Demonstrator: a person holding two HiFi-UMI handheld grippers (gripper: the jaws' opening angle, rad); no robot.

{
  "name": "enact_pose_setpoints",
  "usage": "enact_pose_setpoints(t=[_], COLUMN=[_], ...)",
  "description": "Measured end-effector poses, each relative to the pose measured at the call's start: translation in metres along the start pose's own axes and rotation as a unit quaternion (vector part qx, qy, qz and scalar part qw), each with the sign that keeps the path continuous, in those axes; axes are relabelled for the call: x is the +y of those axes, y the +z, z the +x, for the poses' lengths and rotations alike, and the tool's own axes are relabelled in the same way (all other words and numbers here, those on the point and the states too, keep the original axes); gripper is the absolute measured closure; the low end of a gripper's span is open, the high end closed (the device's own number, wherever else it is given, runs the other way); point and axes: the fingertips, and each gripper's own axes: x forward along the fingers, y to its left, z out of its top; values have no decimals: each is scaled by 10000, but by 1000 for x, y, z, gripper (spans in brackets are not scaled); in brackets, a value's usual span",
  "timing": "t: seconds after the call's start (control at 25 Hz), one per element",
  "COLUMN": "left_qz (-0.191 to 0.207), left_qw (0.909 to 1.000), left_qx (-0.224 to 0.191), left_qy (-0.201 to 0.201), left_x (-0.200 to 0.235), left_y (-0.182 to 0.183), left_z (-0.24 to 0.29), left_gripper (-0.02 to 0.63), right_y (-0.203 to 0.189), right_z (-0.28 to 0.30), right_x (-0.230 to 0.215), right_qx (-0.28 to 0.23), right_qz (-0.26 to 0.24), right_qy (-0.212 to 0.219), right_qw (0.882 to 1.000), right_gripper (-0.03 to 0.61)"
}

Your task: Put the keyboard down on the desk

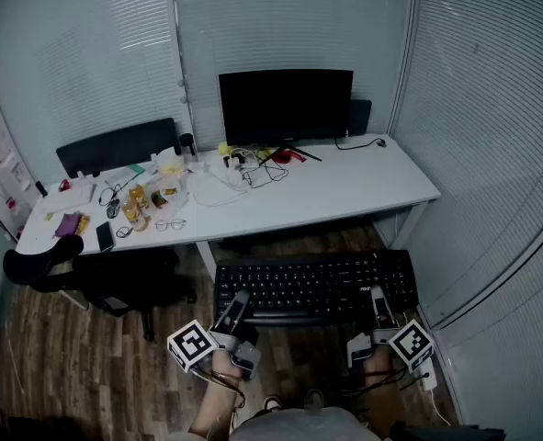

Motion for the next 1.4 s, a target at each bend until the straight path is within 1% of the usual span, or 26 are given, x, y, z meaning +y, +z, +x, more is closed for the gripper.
enact_pose_setpoints(t=[0.12,0.28,0.4,0.6,0.72,0.84,1.04,1.24,1.4], left_qz=[10,-90,-58,-111,-148,-92,-116,-103,-59], left_qw=[10000,10000,10000,9998,9996,9996,9996,9995,9995], left_qx=[-1,11,37,115,181,249,268,293,295], left_qy=[36,1,15,-77,-126,-57,9,-23,82], left_x=[4,8,13,13,13,17,22,24,28], left_y=[3,9,13,16,12,10,10,8,9], left_z=[1,2,1,3,6,7,11,17,23], left_gripper=[499,499,499,499,499,497,497,497,497], right_y=[-2,-8,-12,-15,-14,-13,-13,-11,-9], right_z=[3,7,8,6,3,0,3,8,16], right_x=[-1,1,2,2,-1,-7,-10,-16,-20], right_qx=[6,19,-11,-47,-83,-114,-127,-137,-109], right_qz=[-18,-87,-113,-190,-148,-148,-86,-56,-43], right_qy=[-28,-79,-104,-270,-309,-390,-399,-388,-400], right_qw=[10000,9999,9999,9994,9994,9991,9991,9991,9991], right_gripper=[449,449,449,448,448,448,448,448,448])
